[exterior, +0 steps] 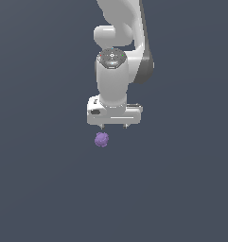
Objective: Pick up the object and move it to a goal position.
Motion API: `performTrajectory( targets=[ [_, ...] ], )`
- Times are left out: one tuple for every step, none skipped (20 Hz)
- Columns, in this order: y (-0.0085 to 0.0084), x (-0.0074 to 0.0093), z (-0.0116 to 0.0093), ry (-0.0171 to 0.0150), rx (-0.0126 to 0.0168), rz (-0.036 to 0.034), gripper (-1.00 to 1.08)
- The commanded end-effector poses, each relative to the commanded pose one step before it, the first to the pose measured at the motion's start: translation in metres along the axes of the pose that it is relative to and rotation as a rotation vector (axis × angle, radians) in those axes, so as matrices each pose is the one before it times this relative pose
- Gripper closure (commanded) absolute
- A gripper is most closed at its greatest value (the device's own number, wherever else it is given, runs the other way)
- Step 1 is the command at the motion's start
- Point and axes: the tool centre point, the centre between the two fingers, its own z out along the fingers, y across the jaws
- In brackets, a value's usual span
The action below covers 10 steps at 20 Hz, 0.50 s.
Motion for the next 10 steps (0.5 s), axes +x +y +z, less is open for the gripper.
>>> performTrajectory(
  targets=[
    [0.00362, -0.00087, 0.00551, -0.00036, -0.00030, 0.01114, -0.92],
    [0.00216, -0.00043, 0.00327, 0.00040, -0.00021, 0.00698, -0.92],
    [0.00254, -0.00052, 0.00383, 0.00042, -0.00036, 0.00818, -0.92],
    [0.00287, -0.00062, 0.00437, 0.00044, -0.00050, 0.00929, -0.92],
    [0.00324, -0.00072, 0.00488, 0.00049, -0.00063, 0.01044, -0.92],
    [0.00361, -0.00084, 0.00536, 0.00057, -0.00073, 0.01156, -0.92],
    [0.00397, -0.00098, 0.00586, 0.00065, -0.00085, 0.01267, -0.92],
    [0.00434, -0.00112, 0.00634, 0.00072, -0.00100, 0.01379, -0.92],
    [0.00473, -0.00129, 0.00684, 0.00079, -0.00121, 0.01495, -0.92],
    [0.00496, -0.00141, 0.00708, 0.00083, -0.00139, 0.01559, -0.92]
  ],
)
